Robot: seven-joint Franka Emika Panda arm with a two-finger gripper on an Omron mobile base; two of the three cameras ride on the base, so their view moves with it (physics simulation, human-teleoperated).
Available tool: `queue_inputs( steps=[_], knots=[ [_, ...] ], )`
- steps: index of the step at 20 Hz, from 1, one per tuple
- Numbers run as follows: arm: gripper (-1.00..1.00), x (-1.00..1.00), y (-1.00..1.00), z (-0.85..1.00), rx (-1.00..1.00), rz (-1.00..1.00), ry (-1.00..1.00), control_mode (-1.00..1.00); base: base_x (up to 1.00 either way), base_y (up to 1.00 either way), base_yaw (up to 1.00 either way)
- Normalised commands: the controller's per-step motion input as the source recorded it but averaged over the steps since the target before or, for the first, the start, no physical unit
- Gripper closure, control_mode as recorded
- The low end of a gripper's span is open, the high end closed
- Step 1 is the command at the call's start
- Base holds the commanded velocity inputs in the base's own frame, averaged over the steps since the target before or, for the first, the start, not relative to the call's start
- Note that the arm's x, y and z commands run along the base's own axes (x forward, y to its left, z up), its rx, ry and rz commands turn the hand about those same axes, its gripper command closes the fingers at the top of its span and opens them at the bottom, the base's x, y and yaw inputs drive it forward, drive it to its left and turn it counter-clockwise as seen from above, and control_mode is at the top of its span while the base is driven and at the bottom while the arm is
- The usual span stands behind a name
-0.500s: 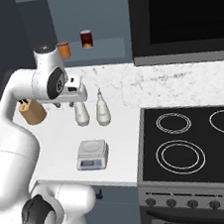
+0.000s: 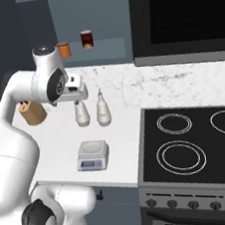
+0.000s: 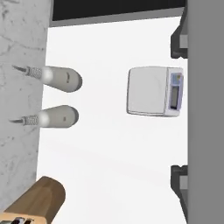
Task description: Pick the jam and place it on the digital scale for weighing, and close the cabinet.
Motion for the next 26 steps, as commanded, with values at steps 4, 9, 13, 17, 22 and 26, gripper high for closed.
queue_inputs(
  steps=[4, 9, 13, 17, 22, 26],
  knots=[
    [-1.0, 0.0, 0.0, 0.28, 0.0, 0.05, -0.3, -1.0, 0.0, 0.0, 0.0],
    [-1.0, -0.04, 0.0, 0.38, 0.0, 0.01, -0.26, -1.0, 0.0, 0.0, 0.0],
    [-1.0, -0.04, 0.0, 0.38, 0.04, 0.0, -0.17, -1.0, 0.0, 0.0, 0.0],
    [-1.0, 0.0, 0.0, 0.43, 0.06, 0.02, -0.14, -1.0, 0.0, 0.0, 0.0],
    [-1.0, -0.03, -0.04, 0.37, 0.09, 0.06, -0.14, -1.0, 0.0, 0.0, 0.0],
    [-1.0, 0.0, 0.0, 0.29, 0.07, 0.07, -0.1, -1.0, 0.0, 0.0, 0.0]
  ],
)
